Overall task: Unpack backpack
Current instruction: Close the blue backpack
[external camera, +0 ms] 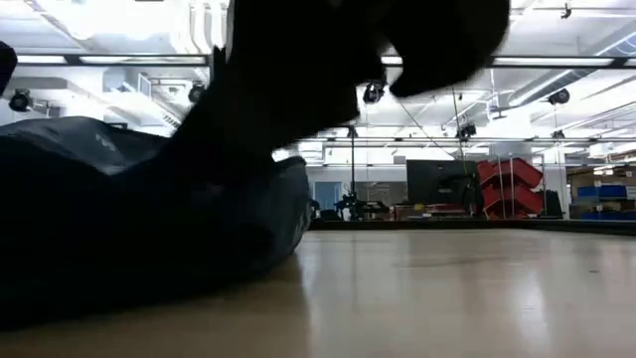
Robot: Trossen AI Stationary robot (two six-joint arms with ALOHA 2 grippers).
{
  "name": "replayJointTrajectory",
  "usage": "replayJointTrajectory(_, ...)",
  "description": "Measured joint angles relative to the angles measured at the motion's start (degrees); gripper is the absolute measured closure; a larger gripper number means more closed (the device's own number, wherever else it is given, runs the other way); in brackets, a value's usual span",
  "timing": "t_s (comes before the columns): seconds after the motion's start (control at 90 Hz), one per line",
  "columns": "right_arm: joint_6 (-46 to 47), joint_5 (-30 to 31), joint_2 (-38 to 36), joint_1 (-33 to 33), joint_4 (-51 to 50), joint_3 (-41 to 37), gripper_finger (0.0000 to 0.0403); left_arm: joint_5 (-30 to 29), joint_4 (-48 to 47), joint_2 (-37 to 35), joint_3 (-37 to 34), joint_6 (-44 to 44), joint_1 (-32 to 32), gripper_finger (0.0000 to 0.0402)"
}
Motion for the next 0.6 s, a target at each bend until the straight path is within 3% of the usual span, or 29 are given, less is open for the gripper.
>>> replayJointTrajectory(0.211,-1.5,-1.0,2.1,-0.1,3.0,0.0,0.0286,0.0,0.0,0.0,0.0,0.0,0.2,0.0402)
replayJointTrajectory(0.356,-1.4,-0.9,2.5,-0.6,2.5,0.1,0.0332,0.0,0.0,0.0,0.0,-0.2,0.3,0.0402)
replayJointTrajectory(0.456,-1.4,1.2,2.5,-0.7,1.9,0.1,0.0388,0.1,-0.2,0.0,0.0,-0.5,0.3,0.0402)
replayJointTrajectory(0.6,-2.2,7.2,0.6,0.1,-3.2,0.1,0.04,0.1,-1.3,0.0,0.0,-2.5,0.3,0.0402)
